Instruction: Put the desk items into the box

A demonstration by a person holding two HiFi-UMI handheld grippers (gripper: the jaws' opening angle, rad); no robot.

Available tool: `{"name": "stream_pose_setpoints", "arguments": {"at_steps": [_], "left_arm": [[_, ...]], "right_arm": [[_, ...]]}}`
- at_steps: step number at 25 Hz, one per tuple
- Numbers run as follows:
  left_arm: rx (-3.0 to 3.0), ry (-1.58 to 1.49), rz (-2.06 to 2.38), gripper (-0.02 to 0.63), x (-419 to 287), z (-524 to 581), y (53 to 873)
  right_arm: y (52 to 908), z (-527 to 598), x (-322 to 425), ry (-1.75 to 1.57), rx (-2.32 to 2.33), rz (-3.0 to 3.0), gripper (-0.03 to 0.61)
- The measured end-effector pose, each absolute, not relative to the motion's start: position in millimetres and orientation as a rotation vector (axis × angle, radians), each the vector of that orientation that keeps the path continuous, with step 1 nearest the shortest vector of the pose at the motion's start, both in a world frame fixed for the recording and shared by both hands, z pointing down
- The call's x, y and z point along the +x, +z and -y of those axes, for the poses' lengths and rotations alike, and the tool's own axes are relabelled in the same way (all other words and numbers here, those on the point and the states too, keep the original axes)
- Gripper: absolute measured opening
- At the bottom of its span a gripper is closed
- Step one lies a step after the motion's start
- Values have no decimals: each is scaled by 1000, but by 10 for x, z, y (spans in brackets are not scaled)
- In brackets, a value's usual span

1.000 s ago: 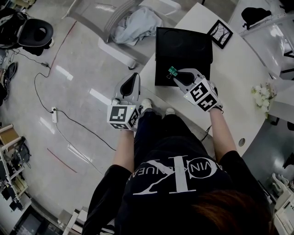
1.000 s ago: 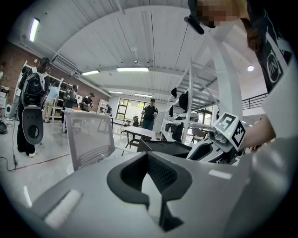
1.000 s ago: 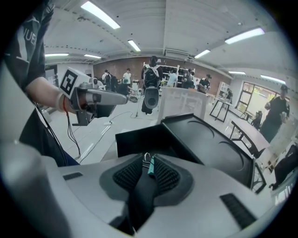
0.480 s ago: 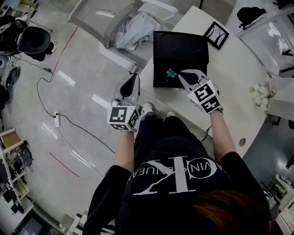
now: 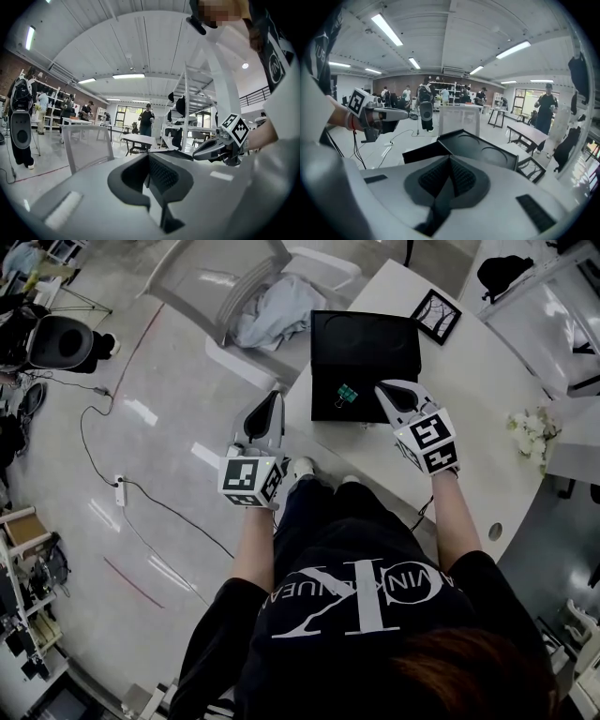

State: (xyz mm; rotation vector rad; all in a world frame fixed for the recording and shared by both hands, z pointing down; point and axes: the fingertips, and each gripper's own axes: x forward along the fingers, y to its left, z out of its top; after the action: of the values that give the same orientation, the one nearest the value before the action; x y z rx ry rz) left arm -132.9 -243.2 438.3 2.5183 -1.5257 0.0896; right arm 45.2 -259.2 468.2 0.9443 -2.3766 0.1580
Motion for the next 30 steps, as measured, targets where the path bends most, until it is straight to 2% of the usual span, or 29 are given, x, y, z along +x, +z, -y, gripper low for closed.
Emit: {"name": "stream_pose_setpoints", "arguments": {"at_steps": [30], "left_arm": [[2598, -1, 1627, 11, -1352, 2632, 3802]], "right_arm": [[3988, 2786, 837, 159, 1248, 2546, 14]]}}
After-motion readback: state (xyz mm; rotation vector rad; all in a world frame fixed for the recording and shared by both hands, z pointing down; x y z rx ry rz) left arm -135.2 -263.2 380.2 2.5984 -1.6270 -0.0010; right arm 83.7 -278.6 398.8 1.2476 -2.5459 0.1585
